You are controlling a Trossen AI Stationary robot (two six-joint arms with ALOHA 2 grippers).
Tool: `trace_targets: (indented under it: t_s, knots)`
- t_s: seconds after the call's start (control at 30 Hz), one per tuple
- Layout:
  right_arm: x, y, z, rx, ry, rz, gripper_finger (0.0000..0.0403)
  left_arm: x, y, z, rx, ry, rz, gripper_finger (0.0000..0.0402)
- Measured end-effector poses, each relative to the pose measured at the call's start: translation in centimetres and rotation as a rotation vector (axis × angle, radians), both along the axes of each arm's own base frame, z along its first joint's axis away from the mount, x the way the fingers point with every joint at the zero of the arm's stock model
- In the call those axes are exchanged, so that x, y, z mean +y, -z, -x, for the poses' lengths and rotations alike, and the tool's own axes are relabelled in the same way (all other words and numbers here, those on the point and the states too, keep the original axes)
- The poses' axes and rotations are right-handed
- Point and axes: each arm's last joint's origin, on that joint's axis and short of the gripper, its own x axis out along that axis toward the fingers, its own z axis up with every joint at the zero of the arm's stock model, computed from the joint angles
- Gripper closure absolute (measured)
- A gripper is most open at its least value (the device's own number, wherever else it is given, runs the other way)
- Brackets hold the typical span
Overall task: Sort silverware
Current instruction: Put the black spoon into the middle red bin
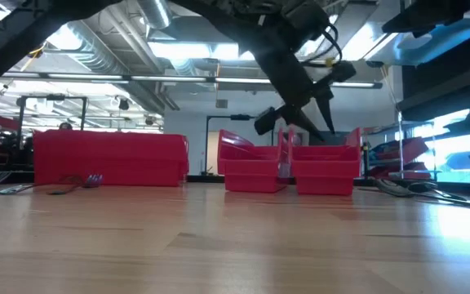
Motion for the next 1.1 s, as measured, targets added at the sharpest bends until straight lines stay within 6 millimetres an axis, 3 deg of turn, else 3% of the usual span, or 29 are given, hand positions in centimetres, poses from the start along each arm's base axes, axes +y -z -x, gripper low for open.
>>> trace_targets:
  t_s: [0.2,0.4,0.53,0.7,0.97,1.1]
  knots:
    - [-0.1,0.1,0.1,0.009,0.043,0.016,0.04,-0.6,-4.0,-0.9,-0.184,0.071,-0.046,0.0323]
    - [0.0,1.7,0.2,0.171,0.065,-0.068,0.04,-3.8,-6.8,-1.7,-0.315,0.418,-0.16,0.0323]
    - [0.3,2.6,-0.9,0.238,0.108,-0.114,0.04,-6.0,-7.1,-1.8,-0.319,0.581,-0.269,0.0323]
    - [0.5,3.8,-2.3,0.301,0.242,-0.142,0.0375,-8.2,-7.9,-1.9,-0.343,0.66,-0.447,0.0325]
    - [0.6,4.3,-3.4,0.245,0.384,-0.195,0.0348,-9.5,-7.8,-1.1,-0.191,0.731,-0.579,0.0343]
    - [0.5,3.8,-3.5,0.182,0.399,-0.198,0.0348,-10.0,-8.8,-0.4,-0.172,0.76,-0.625,0.0354]
